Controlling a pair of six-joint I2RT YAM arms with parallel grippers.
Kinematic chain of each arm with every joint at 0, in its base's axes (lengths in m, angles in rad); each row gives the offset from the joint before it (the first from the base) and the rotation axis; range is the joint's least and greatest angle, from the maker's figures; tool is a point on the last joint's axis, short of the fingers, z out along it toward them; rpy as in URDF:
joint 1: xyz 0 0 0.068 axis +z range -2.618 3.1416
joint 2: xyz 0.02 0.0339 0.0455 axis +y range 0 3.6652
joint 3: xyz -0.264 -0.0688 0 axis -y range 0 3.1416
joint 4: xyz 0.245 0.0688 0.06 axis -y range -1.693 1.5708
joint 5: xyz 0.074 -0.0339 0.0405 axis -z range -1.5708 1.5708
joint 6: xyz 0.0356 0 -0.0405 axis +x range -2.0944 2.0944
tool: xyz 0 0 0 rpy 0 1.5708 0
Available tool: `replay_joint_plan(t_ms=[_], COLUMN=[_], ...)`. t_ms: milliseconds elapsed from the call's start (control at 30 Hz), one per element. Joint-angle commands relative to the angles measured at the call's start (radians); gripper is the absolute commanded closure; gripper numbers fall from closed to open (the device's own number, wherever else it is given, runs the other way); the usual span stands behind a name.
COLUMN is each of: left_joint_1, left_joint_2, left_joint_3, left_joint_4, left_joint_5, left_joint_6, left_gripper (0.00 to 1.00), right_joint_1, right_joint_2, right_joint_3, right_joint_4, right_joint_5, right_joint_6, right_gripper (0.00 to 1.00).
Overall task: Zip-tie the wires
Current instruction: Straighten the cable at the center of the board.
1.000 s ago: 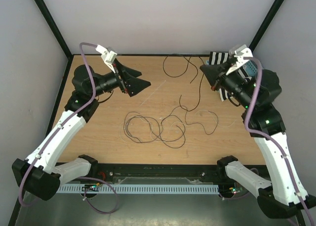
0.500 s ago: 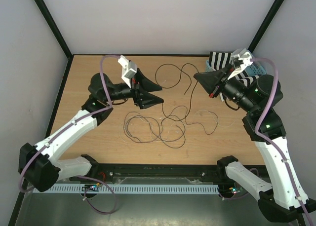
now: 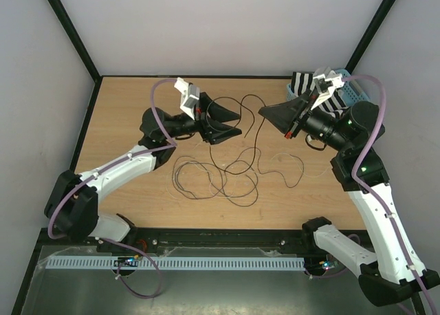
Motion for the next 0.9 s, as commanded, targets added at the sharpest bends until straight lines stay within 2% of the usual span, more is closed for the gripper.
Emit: replay_joint_plan(t_ms=[0, 333, 500, 600, 767, 867], left_joint_1=[-0.031, -0.088, -0.098, -0.108, -0.107, -0.091], left_joint_2=[0.017, 0.048, 0.086, 0.098, 0.079, 0.057], left_joint_3=[0.068, 0.071, 0.085, 0.092, 0.06, 0.026], left_joint_4=[0.11, 0.115, 0.116, 0.116, 0.115, 0.088], left_joint_5=[0.004, 0.008, 0.004, 0.009, -0.024, -0.069], left_joint_6=[0.007, 0.062, 0.059, 0.07, 0.114, 0.14], left_gripper=[0.44, 0.44, 0.49, 0.58, 0.92, 0.99], right_joint_1=[-0.001, 0.0, 0.0, -0.002, 0.0, 0.0], right_joint_2=[-0.01, -0.009, -0.015, -0.014, -0.019, -0.017], right_joint_3=[-0.022, -0.047, -0.053, -0.052, -0.045, -0.033], right_joint_4=[0.115, 0.146, 0.155, 0.149, 0.114, 0.065], right_joint_5=[-0.066, -0.063, -0.065, -0.06, -0.032, -0.005], right_joint_6=[0.076, 0.101, 0.105, 0.1, 0.063, 0.011], right_gripper=[1.0, 1.0, 1.0, 1.0, 1.0, 1.0])
